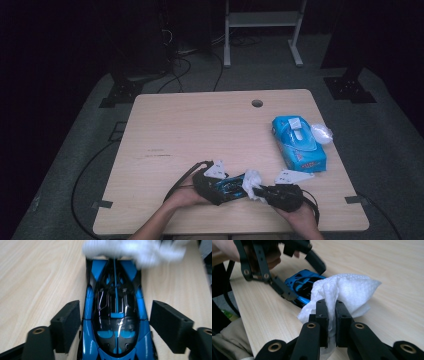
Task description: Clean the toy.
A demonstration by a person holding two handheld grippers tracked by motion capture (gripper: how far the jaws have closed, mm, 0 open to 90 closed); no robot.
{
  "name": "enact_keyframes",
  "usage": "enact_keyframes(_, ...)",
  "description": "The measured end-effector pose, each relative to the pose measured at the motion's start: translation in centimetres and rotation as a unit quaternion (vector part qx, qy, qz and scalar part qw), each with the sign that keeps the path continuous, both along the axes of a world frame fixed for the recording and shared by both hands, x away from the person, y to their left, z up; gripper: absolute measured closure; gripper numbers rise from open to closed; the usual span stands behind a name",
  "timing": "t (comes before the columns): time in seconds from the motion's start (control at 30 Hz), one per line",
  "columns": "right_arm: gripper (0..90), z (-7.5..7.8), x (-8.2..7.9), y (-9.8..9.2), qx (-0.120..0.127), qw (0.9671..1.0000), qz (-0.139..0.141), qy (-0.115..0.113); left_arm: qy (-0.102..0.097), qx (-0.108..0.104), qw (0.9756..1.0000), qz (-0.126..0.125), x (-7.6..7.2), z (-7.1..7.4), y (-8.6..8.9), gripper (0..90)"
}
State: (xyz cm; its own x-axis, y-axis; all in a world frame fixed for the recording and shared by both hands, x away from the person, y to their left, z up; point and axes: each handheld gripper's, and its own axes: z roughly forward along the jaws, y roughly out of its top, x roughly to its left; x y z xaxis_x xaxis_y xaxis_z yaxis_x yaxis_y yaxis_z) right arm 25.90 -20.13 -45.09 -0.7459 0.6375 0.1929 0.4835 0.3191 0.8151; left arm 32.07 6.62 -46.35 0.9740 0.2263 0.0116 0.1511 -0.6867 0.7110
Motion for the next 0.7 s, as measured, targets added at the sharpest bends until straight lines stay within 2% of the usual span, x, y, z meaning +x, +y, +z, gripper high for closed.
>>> enact_keyframes(0.2,82.8,-0.1,-0.1,-2.1,-0.005,0.9997,-0.025,0.007,-0.013,0.020,0.9997,-0.003,0.0,-0.6,-0.8,19.7)
enact_keyframes(0.3,82.7,-0.3,-0.2,-2.8,-0.012,0.9994,-0.030,0.007,0.000,0.023,0.9997,0.000,0.3,-1.0,-1.3,19.4)
enact_keyframes(0.33,82.6,-0.3,-0.3,-3.0,-0.014,0.9994,-0.032,0.007,0.009,0.021,0.9997,-0.010,0.4,-1.0,-1.3,20.3)
enact_keyframes(0.37,82.6,-0.3,-0.3,-3.3,-0.015,0.9992,-0.035,0.008,0.007,0.021,0.9997,-0.010,0.4,-1.0,-1.4,23.7)
enact_keyframes(0.5,82.5,-0.1,-0.4,-4.1,-0.016,0.9989,-0.044,0.008,0.005,0.030,0.9995,-0.011,0.5,-0.6,-1.7,26.0)
enact_keyframes(0.7,82.5,-0.1,-0.6,-5.0,-0.016,0.9986,-0.049,0.007,0.016,0.020,0.9996,-0.013,0.8,-0.4,-1.4,26.4)
